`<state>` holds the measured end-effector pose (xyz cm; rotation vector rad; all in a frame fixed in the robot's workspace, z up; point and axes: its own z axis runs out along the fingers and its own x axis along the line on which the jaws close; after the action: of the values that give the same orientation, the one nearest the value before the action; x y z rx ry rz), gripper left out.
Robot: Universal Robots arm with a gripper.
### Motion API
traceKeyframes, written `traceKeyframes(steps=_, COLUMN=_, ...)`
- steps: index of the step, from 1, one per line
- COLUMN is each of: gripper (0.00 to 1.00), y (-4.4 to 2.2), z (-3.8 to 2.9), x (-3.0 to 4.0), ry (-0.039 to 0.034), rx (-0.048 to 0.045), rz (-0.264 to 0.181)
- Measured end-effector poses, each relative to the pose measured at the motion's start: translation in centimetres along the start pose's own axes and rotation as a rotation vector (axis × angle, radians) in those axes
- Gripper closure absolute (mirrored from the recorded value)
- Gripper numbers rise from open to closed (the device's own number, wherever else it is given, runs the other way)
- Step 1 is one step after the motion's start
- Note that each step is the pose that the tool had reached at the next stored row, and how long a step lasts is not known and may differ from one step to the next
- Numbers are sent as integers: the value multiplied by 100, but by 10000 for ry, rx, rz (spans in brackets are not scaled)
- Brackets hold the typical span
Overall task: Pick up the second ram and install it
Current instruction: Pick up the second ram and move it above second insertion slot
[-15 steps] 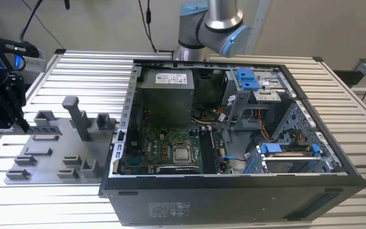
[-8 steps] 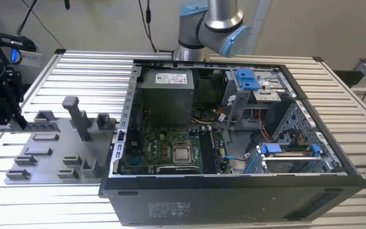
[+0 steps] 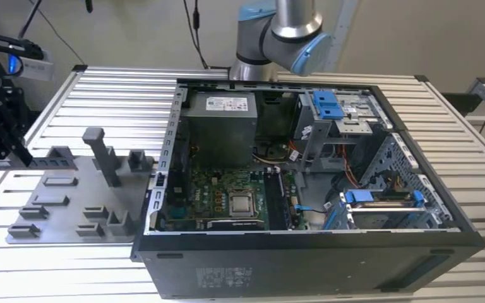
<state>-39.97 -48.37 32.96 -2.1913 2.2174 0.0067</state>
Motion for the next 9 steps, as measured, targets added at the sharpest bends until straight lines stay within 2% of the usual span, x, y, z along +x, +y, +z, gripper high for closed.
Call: traceKeyframes(steps=9, gripper=86, y=2, z=-116, x=-2, ry=-1, rx=26, rz=-1)
